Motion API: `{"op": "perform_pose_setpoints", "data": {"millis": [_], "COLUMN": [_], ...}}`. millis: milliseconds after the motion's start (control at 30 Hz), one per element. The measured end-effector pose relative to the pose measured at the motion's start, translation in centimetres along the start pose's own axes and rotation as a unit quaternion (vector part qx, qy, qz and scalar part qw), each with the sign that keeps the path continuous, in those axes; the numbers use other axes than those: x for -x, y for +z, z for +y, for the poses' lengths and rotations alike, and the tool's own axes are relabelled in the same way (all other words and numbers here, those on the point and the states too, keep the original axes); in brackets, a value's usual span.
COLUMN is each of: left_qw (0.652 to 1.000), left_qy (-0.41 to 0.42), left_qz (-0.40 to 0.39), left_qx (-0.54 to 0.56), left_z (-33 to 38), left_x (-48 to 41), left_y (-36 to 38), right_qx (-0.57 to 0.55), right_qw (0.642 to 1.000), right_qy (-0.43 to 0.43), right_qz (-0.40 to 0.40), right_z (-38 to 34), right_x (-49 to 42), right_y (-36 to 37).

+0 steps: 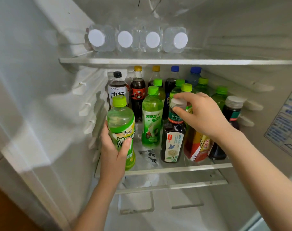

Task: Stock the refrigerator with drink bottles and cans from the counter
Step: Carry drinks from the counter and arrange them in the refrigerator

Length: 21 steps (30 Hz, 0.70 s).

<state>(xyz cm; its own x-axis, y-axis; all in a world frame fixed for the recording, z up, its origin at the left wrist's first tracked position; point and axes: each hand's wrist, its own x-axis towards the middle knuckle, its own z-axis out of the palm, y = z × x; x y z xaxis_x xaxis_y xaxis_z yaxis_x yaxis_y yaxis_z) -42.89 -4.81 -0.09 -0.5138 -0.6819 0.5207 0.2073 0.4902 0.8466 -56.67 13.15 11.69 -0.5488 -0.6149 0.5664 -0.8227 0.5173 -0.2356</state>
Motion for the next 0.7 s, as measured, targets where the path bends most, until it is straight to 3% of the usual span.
{"op": "perform_pose_setpoints", "data": {"millis": [233,333,400,467,533,633,700], "left_qw": [0.998,0.99,0.96,0.941,0.927,0.865,0.81], "left_qy": [-0.004,0.122,0.237,0.286,0.272,0.189,0.133], "left_qz": [-0.003,0.075,0.098,0.026,-0.102,-0.288,-0.362], "left_qx": [0.057,-0.017,-0.116,-0.177,-0.237,-0.366,-0.441], "left_z": [1.9,5.2,8.2,11.4,13.4,13.9,13.6], "left_x": [-0.4,-2.5,-4.4,-6.2,-7.8,-10.8,-12.8], "left_y": [-0.8,-1.4,-1.4,-0.5,1.1,4.0,5.6], "right_qx": [-0.059,-0.096,-0.112,-0.129,-0.154,-0.176,-0.188], "right_qw": [0.998,0.995,0.993,0.99,0.986,0.982,0.979], "right_qy": [0.02,0.027,0.036,0.042,0.041,0.038,0.038], "right_qz": [0.004,0.016,0.032,0.048,0.053,0.058,0.063], "right_z": [0.0,0.0,0.0,-0.1,0.0,0.3,0.6], "right_x": [-0.1,-0.1,-0.2,-0.2,-0.3,-0.4,-0.3], "right_y": [0.3,0.5,0.9,1.3,1.7,2.0,2.3]}}
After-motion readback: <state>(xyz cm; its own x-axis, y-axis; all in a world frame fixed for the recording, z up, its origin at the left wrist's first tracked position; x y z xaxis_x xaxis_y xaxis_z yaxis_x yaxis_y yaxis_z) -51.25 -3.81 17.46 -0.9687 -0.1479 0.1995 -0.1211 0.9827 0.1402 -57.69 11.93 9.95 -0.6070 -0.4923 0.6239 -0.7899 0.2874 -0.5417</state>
